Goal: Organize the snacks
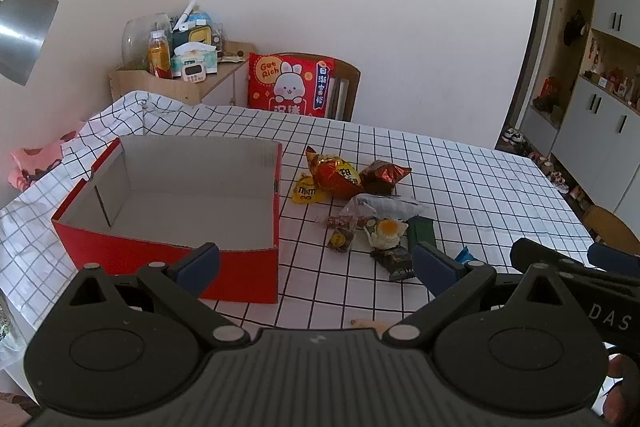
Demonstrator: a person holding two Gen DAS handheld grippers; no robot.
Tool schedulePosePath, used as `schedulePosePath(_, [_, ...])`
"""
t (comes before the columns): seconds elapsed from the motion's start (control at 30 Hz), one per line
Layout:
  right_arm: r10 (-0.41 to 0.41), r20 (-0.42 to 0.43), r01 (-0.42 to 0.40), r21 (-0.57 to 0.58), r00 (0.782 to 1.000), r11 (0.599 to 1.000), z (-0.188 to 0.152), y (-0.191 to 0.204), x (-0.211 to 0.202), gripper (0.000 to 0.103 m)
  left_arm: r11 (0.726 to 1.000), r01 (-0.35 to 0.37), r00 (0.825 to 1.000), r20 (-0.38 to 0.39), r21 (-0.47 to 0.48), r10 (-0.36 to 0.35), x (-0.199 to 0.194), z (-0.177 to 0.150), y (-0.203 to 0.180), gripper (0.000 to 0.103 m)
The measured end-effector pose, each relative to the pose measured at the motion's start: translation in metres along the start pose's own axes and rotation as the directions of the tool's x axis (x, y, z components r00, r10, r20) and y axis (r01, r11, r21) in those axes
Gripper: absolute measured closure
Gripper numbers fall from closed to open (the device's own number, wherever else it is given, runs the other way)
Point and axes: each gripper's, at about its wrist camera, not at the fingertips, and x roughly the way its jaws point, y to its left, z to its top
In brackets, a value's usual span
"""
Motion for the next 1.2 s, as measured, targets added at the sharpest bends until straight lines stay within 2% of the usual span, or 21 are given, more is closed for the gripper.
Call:
schedulePosePath(0.67, [-0.006, -0.002, 0.006, 0.005, 1.000, 1.000, 0.001, -0.008, 0.003, 0.001, 1.000, 0.016, 1.000, -0.017, 0.011, -0.016, 0.011, 0.005, -0.007, 0.000])
schedulePosePath(1.2, [0.022, -0.088, -0.023, -0.009, 0.996, 1.000, 0.005, -0.043, 0.043, 0.003, 1.000, -0.003, 0.994, -0.106, 0.029, 0.006, 0.055, 0.007, -0.043, 0.000])
